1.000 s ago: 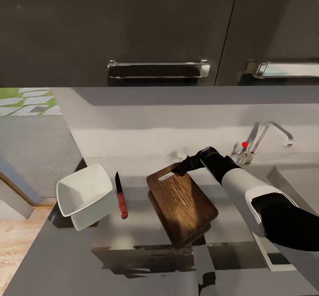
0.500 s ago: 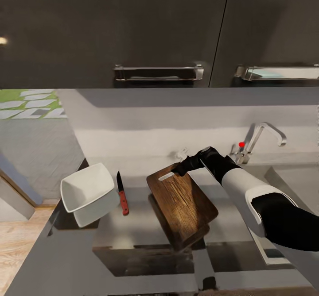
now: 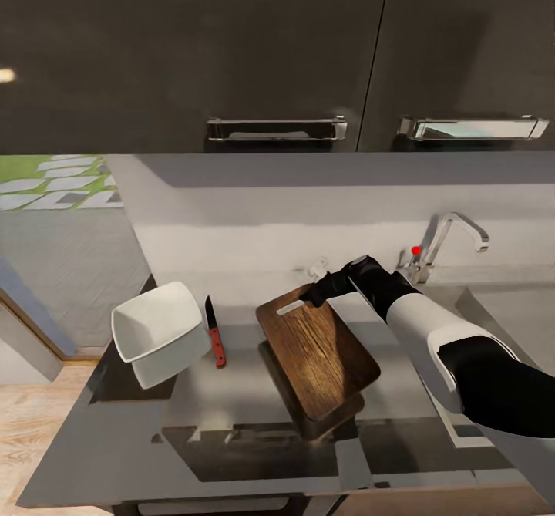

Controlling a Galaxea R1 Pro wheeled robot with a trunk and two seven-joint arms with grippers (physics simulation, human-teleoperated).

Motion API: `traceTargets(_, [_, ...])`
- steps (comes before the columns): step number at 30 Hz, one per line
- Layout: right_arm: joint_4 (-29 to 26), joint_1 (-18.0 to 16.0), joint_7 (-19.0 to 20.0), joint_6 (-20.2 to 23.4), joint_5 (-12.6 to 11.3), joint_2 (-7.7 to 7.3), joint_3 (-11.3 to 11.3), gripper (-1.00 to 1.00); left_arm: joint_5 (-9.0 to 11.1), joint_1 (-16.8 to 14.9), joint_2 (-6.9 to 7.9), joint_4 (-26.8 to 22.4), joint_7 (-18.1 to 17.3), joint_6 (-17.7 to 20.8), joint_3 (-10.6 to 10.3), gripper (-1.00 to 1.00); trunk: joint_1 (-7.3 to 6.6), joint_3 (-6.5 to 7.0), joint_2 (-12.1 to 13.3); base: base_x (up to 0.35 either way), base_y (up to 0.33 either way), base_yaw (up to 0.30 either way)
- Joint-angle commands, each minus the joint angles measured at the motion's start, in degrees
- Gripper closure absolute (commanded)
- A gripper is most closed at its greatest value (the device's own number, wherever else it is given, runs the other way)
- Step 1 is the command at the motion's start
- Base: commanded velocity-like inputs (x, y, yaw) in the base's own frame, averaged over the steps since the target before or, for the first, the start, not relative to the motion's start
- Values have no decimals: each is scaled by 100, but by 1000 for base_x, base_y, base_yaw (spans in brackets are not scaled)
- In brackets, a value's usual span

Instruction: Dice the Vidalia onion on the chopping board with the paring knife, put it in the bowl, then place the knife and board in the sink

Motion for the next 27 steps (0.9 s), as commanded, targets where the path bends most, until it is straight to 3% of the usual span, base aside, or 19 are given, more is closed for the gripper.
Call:
traceTargets(1, [-12,-3,12,71,38,0,-20,100,14,2,-6,-8,-50,2,39,-100,3,-10,-11,-6,0,0])
traceTargets(9, [-457,-3,-516,852,32,-11,-128,100,14,3,-4,72,-50,-379,34,-100,3,-10,-11,-1,0,0])
traceTargets(13, [-549,-5,-859,1022,30,-10,-582,100,14,3,-4,139,-50,-534,33,-100,3,-10,-11,0,0,0])
traceTargets(15, [-568,-5,-1141,1064,30,-4,-1021,100,14,3,-4,158,-50,-572,33,-100,3,-10,-11,0,0,0])
traceTargets(19, [-579,-5,-1760,1088,30,24,-1629,100,14,3,-4,169,-50,-593,26,-100,3,-10,-11,0,0,0])
traceTargets(27, [-573,-6,-2640,1093,16,51,-2044,100,14,3,-4,209,-50,-598,33,-100,3,-10,-11,-27,0,0])
